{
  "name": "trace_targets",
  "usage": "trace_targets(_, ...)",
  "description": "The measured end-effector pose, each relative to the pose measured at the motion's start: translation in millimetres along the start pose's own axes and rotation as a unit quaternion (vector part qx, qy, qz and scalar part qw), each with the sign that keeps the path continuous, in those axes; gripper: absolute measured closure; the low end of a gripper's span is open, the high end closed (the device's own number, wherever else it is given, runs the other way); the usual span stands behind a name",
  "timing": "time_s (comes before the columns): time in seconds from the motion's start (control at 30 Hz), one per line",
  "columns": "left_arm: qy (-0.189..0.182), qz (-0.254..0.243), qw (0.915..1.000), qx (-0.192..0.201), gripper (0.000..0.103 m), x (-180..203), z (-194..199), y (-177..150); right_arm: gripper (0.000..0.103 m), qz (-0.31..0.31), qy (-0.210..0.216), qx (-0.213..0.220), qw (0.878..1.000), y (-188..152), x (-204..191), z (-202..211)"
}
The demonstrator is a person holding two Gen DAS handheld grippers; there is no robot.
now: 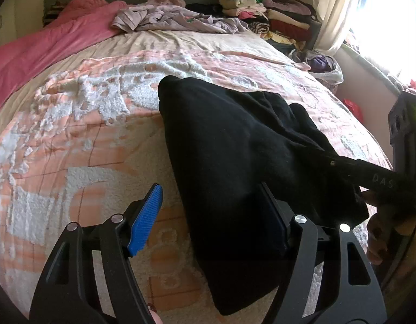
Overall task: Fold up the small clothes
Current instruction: 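Lower the folded black bundle onto the quilt with the right tool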
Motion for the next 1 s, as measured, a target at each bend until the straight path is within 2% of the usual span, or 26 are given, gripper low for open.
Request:
trace_targets(0.03,0.001,0.000,1.0000,0.002,0.040,0.0,0.3,0.0,0.070,0.007,-0.003,0.007,1.000,-0.1,-2.0,1.6)
trace_targets(0.1,-0.001,0.001,1.0000,0.000,0.040,-0.1,0.3,0.1,0.082,0.029,-0.020,0.020,0.999,0.7,-7.1,5.2)
trace_targets(0.17,-0.005,0.005,1.0000,0.000,0.040,0.5,1.5,-0.4,0.085,0.052,-0.035,0.030,0.998,3.0,-12.8,8.8)
trace_targets(0.3,-0.013,0.004,0.9999,-0.001,0.040,5.2,4.0,-0.6,0.087,0.076,-0.044,0.052,0.995,5.5,-17.9,20.7)
trace_targets(0.43,-0.039,0.005,0.9992,-0.009,0.040,13.2,2.9,-1.7,0.087,0.079,-0.054,0.065,0.993,8.9,-11.7,29.8)
trace_targets(0.53,-0.038,0.004,0.9991,-0.018,0.035,16.2,-3.7,-3.3,0.087,0.070,-0.064,0.037,0.995,7.1,3.8,16.4)
trace_targets(0.63,-0.042,0.007,0.9987,-0.028,0.031,15.8,-13.8,-7.0,0.077,0.025,-0.058,0.007,0.998,1.2,28.5,-1.7)
trace_targets(0.7,-0.045,0.010,0.9984,-0.031,0.030,15.4,-17.3,-9.6,0.064,0.004,-0.050,0.009,0.999,0.3,38.1,-2.1)
trace_targets(1.0,-0.048,0.018,0.9983,-0.026,0.030,12.3,-12.4,-15.3,0.050,0.006,-0.059,0.009,0.998,-14.0,26.1,15.9)
Point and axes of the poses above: each gripper's, at about its wrist camera, not at the fingertips, and z roughly against the way its jaws point, x to its right, y to its top, the point moved 6 cm from there along -z, roughly the way its jaws point, and after that the axes turned 13 degrees about -x, right-handed, at the moved point
